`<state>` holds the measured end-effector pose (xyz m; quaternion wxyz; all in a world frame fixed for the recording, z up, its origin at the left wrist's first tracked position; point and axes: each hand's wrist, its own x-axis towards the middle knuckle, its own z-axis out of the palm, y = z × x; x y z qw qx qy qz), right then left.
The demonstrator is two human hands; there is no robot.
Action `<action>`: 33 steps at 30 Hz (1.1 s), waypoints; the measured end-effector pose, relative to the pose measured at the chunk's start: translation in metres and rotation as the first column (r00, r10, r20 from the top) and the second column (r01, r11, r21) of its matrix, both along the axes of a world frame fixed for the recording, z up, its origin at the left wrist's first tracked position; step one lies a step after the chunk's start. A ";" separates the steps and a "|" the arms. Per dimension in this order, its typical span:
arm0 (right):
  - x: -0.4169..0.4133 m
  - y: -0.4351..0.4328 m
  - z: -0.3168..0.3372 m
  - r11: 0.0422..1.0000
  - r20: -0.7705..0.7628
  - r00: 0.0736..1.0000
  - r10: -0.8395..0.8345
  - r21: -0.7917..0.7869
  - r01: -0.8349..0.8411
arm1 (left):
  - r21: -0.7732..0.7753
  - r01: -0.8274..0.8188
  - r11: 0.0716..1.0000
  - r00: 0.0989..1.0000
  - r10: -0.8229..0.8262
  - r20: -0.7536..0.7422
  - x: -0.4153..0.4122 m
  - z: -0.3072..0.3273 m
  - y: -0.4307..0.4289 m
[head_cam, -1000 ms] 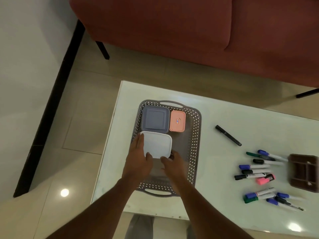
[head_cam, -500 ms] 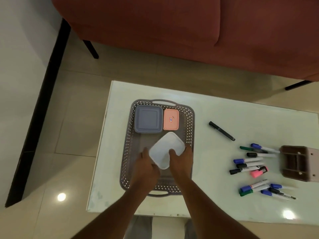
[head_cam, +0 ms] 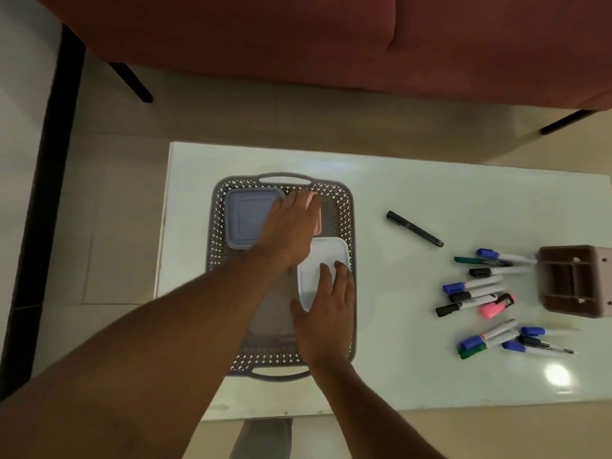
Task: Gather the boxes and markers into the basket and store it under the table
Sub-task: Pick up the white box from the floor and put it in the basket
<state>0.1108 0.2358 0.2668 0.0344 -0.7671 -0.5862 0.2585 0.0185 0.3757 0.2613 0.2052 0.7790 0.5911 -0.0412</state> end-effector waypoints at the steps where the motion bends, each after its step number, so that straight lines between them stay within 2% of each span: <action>1: 0.001 0.000 -0.003 1.000 0.035 0.999 0.019 0.018 -0.020 | -0.002 0.012 1.000 1.000 -0.012 -0.027 0.003 -0.004 0.003; 4: 0.006 0.002 -0.006 0.995 0.108 0.992 0.062 0.067 -0.069 | -0.001 0.023 1.000 0.996 -0.023 -0.088 0.003 -0.009 0.008; 8: 0.011 -0.001 -0.008 0.989 0.107 0.989 0.100 0.094 -0.110 | 0.046 0.074 0.996 0.990 -0.068 -0.124 -0.008 -0.017 0.015; 14: 0.013 -0.008 -0.008 0.985 0.144 0.977 0.157 0.044 -0.165 | 0.106 0.064 0.992 0.997 -0.068 0.031 -0.025 -0.008 0.010; 19: 0.010 0.016 -0.004 0.978 0.133 0.971 0.198 0.033 -0.204 | 0.198 -0.042 0.979 0.982 0.005 0.186 -0.056 0.013 -0.013; 22: 0.007 0.050 -0.004 0.968 0.098 0.965 0.242 0.038 -0.247 | 0.172 -0.069 0.983 0.977 0.031 0.212 -0.072 0.018 -0.039; 25: 0.005 0.085 -0.006 0.950 0.078 0.947 0.311 0.014 -0.313 | 0.078 0.000 0.997 0.981 -0.015 0.194 -0.079 0.010 -0.075; 28: 0.001 0.096 -0.008 0.927 0.073 0.925 0.372 0.010 -0.374 | 0.021 -0.008 1.000 0.977 0.003 0.214 -0.078 -0.002 -0.089; 31: 0.001 0.076 -0.005 0.937 0.076 0.943 0.323 0.113 -0.330 | 0.055 0.062 0.997 0.975 -0.072 0.212 -0.070 -0.009 -0.087; 33: 0.000 0.045 -0.003 0.940 0.003 0.966 0.257 0.230 -0.251 | 0.075 0.135 0.988 0.974 -0.146 0.173 -0.069 -0.010 -0.092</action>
